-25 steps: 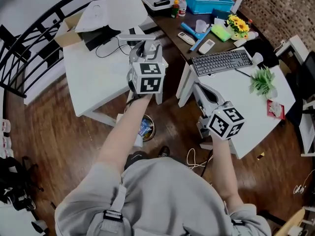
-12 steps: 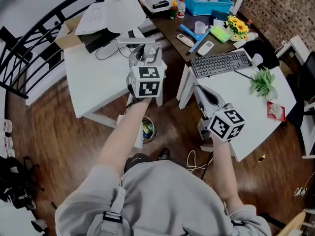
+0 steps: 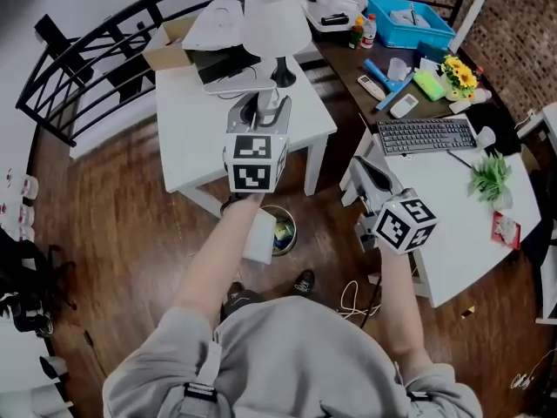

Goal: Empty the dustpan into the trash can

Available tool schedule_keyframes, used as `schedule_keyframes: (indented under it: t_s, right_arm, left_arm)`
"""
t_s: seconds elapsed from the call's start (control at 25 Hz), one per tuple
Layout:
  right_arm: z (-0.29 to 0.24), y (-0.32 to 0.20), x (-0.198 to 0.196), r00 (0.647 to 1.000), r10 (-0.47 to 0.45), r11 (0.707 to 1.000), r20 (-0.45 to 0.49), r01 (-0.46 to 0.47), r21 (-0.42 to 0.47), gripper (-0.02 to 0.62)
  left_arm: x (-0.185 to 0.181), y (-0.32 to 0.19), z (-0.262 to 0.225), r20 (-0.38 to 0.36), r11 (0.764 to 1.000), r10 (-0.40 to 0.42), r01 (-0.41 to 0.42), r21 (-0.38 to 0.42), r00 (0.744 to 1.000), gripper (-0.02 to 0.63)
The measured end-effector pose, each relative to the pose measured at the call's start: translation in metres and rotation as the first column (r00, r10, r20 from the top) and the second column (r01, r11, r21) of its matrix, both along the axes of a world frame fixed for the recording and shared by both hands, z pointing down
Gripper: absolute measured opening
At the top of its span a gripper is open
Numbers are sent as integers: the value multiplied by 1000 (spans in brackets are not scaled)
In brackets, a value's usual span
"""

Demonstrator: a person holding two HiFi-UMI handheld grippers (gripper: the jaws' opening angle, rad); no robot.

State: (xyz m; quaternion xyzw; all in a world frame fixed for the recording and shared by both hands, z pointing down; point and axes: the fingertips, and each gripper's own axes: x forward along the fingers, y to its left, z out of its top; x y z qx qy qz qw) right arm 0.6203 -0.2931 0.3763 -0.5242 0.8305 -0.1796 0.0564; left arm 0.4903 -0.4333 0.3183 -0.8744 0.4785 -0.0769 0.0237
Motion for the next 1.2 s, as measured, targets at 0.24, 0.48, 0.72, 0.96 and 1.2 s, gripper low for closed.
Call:
schedule_keyframes:
  t_s: [0.24, 0.48, 0.72, 0.96, 1.2]
  right_arm:
    - [-5, -18, -87, 994, -107, 994, -28, 107, 18, 0]
    - [-23, -22, -195, 975, -212, 976, -64, 215, 32, 0]
    - [-35, -18, -288, 957, -278, 959, -84, 282, 37, 0]
    - [-46, -10, -368, 946, -306, 948, -107, 314, 60, 0]
    - [-32, 1, -418, 950, -294, 954, -106, 298, 32, 0]
  left_arm:
    - [-114, 22, -14, -115, 998, -58, 58, -10, 992, 202]
    - [-244, 57, -23, -228, 992, -122, 113, -52, 966, 201]
    - [-349, 96, -22, -294, 984, -163, 133, -120, 942, 199]
    - [-424, 136, -38, -311, 989, -134, 105, -106, 941, 199]
    - [-479, 133, -20, -291, 990, -122, 96, -103, 949, 198]
